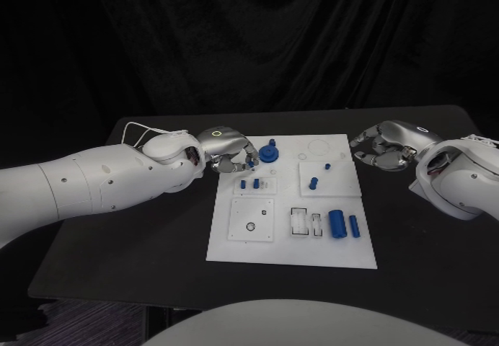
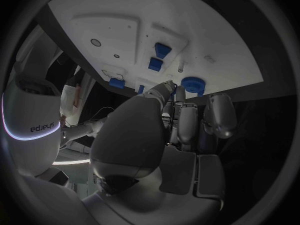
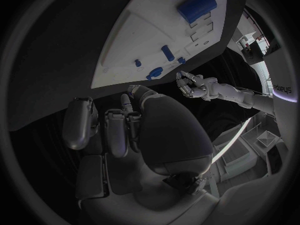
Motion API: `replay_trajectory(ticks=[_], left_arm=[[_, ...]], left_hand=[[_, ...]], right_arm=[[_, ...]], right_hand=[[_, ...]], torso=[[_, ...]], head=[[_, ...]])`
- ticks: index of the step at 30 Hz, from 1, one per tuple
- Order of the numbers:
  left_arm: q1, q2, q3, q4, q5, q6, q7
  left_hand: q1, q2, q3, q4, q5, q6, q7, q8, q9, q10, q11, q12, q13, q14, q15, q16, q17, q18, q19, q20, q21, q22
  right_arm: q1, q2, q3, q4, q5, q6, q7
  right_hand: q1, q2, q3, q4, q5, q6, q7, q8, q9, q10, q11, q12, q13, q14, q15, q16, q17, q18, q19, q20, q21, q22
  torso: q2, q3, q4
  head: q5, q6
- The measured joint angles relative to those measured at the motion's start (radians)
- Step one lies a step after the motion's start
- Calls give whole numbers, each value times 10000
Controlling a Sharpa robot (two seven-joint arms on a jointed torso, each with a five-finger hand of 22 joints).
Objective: Assemble the parts on the task board
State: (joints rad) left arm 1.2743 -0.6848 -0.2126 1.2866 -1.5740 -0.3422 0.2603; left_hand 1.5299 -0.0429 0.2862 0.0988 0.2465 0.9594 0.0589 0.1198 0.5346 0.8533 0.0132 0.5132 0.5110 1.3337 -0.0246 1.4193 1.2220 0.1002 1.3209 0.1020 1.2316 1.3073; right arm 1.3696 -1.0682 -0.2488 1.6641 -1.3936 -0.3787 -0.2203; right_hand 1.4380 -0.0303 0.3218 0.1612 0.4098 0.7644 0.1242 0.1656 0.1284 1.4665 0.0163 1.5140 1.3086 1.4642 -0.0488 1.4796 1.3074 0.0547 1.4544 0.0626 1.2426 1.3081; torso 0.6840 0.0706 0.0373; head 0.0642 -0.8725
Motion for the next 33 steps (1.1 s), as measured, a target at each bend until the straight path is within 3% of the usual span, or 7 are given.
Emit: replay_trajectory(ticks=[15, 19, 33], left_arm=[[-183, 205, -2, -576, 0, 370, -127], [-211, 270, -1, -642, -1, 387, -132], [-283, 370, 0, -724, -2, 319, -124]], left_hand=[[0, 0, -1, 1, -1, 0, 1, -1, -40, 41, 41, -80, -49, 31, 32, 0, -59, 0, 0, 0, -1, 0], [0, 0, -1, 1, -1, 0, 1, -42, -44, 57, 58, -109, -60, 31, 32, 0, -58, 0, -1, 0, -1, 0], [0, 0, -2, 2, -1, -1, 0, -98, -67, 89, 92, -109, -84, 31, 32, 0, -126, 0, -1, 0, -2, 0]], right_arm=[[0, 13, 0, -52, 55, 59, 5], [0, 36, 0, -68, 64, 73, 6], [-1, 60, -2, -75, 73, 106, 8]], right_hand=[[0, 0, 0, 0, 0, 15, -15, 0, 1, 0, 0, -39, 0, 0, 0, 0, -1, 0, -35, -35, 0, -2], [0, 0, 0, 0, 0, 15, -15, 0, 2, 0, 0, -39, 0, 0, 0, 0, 0, 0, -35, -35, 0, -2], [0, 0, -1, 0, 0, 15, -15, 0, -6, 0, 0, -39, 0, 0, 0, 0, 0, 0, -35, -35, 0, -3]], torso=[[23, -40, -14], [31, -38, -36], [23, -12, -37]], head=[[11, 0], [54, 0], [12, 0]])
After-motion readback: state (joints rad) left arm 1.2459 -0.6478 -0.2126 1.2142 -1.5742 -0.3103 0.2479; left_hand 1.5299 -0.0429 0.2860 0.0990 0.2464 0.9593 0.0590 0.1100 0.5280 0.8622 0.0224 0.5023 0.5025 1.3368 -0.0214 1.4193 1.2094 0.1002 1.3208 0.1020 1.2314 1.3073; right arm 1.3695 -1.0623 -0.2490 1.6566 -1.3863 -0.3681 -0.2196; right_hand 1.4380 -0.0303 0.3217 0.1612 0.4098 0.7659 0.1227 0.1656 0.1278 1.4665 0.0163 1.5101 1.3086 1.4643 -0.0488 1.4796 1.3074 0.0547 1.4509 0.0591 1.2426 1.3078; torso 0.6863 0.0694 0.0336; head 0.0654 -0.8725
